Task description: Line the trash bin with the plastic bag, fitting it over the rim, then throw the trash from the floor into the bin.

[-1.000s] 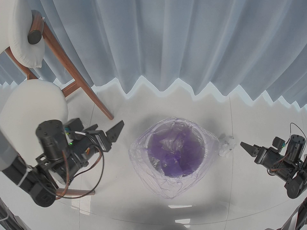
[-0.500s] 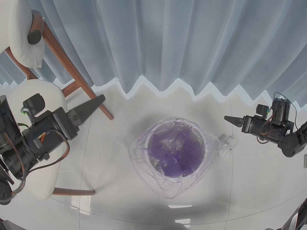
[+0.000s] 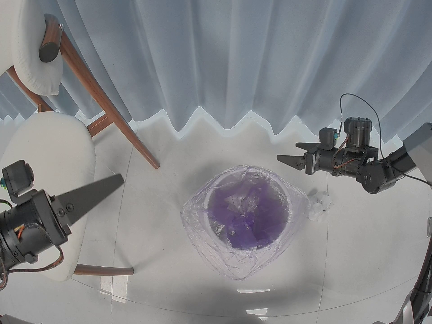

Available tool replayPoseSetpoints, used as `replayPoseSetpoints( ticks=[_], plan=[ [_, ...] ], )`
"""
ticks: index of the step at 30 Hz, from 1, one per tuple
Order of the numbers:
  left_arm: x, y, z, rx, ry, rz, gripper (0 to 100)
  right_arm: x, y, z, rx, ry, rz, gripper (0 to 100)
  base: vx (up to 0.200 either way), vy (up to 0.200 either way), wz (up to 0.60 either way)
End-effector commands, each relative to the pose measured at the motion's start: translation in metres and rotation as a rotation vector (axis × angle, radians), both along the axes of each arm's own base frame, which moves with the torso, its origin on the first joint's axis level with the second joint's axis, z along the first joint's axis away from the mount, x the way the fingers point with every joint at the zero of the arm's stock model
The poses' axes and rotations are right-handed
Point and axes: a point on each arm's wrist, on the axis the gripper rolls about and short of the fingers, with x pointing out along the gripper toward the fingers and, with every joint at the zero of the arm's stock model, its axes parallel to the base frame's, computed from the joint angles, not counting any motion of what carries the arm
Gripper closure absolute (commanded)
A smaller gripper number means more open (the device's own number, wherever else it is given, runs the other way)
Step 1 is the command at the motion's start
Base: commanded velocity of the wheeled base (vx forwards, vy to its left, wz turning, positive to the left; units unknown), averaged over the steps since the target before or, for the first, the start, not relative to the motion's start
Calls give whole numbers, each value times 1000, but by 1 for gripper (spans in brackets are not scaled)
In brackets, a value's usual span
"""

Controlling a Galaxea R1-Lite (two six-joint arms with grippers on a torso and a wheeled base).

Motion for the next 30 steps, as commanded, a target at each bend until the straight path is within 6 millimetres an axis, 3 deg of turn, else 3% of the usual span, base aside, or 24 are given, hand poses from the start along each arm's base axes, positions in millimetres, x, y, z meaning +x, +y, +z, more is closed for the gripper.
replayPoseSetpoints(
  ticks=[1, 12, 23, 30],
  plan=[
    [-8, 4, 11, 17, -34, -8, 0, 8, 15, -34, -20, 71, 41, 0, 200, 0, 0],
    [-8, 3, 18, 62, -52, -26, 0, 12, 18, -33, -18, 53, 46, 0, 200, 0, 0],
    [-21, 3, 4, 101, -60, -83, 0, -13, 49, -61, -52, 82, 159, 0, 0, 0, 0],
    [-39, 3, -18, 128, -28, -181, 0, -14, 55, -81, -62, 82, 176, 0, 0, 0, 0]
  ],
)
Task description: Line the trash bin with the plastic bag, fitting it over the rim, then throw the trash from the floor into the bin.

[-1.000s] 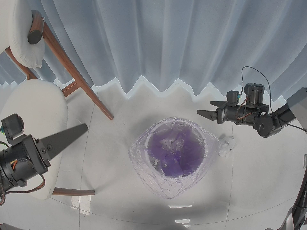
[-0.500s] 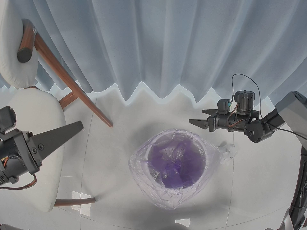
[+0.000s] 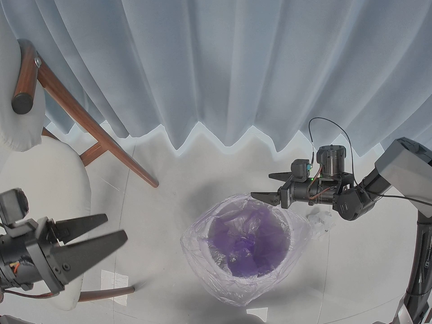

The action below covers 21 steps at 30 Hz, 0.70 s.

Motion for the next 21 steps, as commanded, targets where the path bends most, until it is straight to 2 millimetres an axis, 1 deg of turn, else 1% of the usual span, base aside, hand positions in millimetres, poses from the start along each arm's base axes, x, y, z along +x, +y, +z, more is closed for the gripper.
replayPoseSetpoints(
  ticks=[1, 3, 6, 7, 13, 14, 21],
  plan=[
    [-11, 2, -13, 14, 16, -44, 0, -1, 6, -19, -11, 21, 17, 0, 0, 0, 0],
    [-12, 3, -18, 37, 14, -48, 0, -1, 6, -21, -13, 27, 17, 0, 0, 0, 0],
    [-12, 3, -19, 44, 10, -47, 0, -1, 6, -22, -14, 29, 17, 0, 0, 0, 0],
    [-12, 3, -22, 68, 2, -50, 0, 1, 6, -27, -16, 36, 17, 0, 0, 0, 0],
    [-12, 4, -24, 72, 2, -50, 0, 6, 8, -31, -15, 33, 15, 0, 0, 0, 0],
    [-12, 4, -24, 73, 3, -47, 0, 7, 8, -31, -12, 29, 14, 100, 0, 0, 0],
    [-13, 5, -24, 72, 2, -44, 0, 19, 5, -18, 22, 3, -11, 100, 0, 0, 0]
  ],
)
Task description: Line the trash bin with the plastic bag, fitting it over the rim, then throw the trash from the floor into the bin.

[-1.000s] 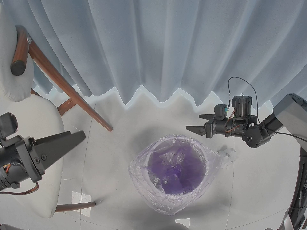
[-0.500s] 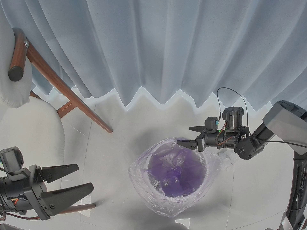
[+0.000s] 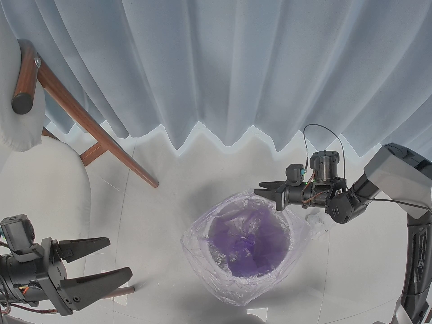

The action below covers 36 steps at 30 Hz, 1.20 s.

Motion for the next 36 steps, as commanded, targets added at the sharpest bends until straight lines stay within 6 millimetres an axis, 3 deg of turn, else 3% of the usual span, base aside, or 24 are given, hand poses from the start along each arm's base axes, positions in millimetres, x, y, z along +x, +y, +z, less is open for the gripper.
replayPoseSetpoints(
  ticks=[1, 5, 8, 18, 34, 35, 36],
  plan=[
    [0, 0, -1, 0, 1, 2, 0, 6, -1, 4, 17, -7, -14, 100, 0, 0, 0],
    [0, 0, -1, 2, 2, 5, 0, 11, -6, 6, 61, 56, -66, 100, 0, 0, 0],
    [0, 0, -1, 3, 4, 5, 0, 24, -13, -6, 64, 76, -128, 100, 0, 0, 0],
    [0, 1, -3, 7, 9, 9, 0, 50, -4, -36, 54, 115, -130, 100, 0, 0, 0],
    [0, 3, -5, 14, 4, 27, 0, 85, -2, -48, 39, 161, -149, 100, 0, 0, 0],
    [0, 3, -5, 17, 2, 26, 0, 85, -2, -48, 38, 163, -152, 0, 0, 0, 0],
    [0, 3, -6, 20, 4, 26, 0, 85, -2, -47, 37, 164, -152, 0, 0, 0, 0]
  ],
)
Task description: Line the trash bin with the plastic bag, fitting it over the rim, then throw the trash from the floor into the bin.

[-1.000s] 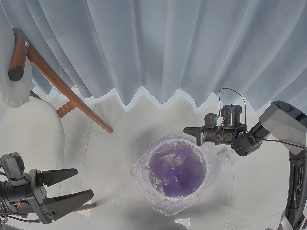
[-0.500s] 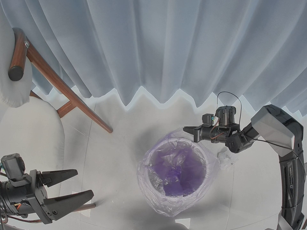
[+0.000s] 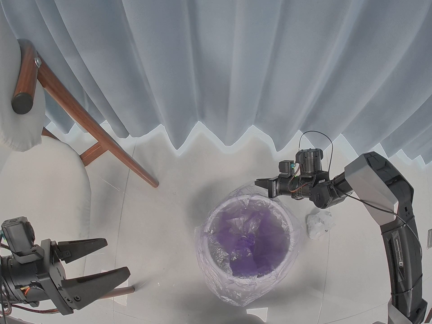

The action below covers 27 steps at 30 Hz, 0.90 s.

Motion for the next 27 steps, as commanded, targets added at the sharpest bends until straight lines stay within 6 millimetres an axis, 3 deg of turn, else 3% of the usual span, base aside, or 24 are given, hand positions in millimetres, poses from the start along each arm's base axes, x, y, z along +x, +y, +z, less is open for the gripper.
replayPoseSetpoints(
  ticks=[1, 4, 9, 11, 13, 15, 16, 17, 22, 25, 27],
  plan=[
    [0, 0, -2, 8, 6, 0, 0, 5, -2, -7, -1, 4, -8, 0, 0, 0, 0],
    [0, 0, -4, 11, 9, 0, 0, 5, -5, 6, 22, -13, -26, 0, 0, 0, 0],
    [1, -1, -3, 17, 8, 2, 0, -8, -14, 71, 158, 9, -94, 0, 0, 0, 0],
    [2, -2, -2, 29, 0, 9, 0, -16, -26, 98, 226, 33, -137, 0, 0, 0, 0],
    [5, -3, -4, 55, 11, 20, 0, -22, -35, 111, 259, 49, -166, 0, 0, 0, 0],
    [14, -8, -5, 136, 46, 79, 0, -41, -66, 136, 308, 76, -273, 0, 0, 0, 0],
    [15, -8, -5, 139, 48, 82, 0, -42, -68, 137, 308, 78, -282, 0, 0, 0, 0],
    [25, -13, -9, 185, 103, 118, 0, -58, -91, 148, 308, 73, -390, 0, 0, 0, 0],
    [83, -25, -25, 237, 281, 190, 0, -115, -154, 190, 280, -36, -753, 0, 0, 0, 0],
    [115, -37, -43, 234, 373, 174, 0, -173, -172, 210, 302, -78, -914, 0, 0, 0, 0],
    [132, -47, -57, 234, 416, 178, 0, -220, -173, 223, 353, -100, -933, 0, 0, 0, 0]
  ],
)
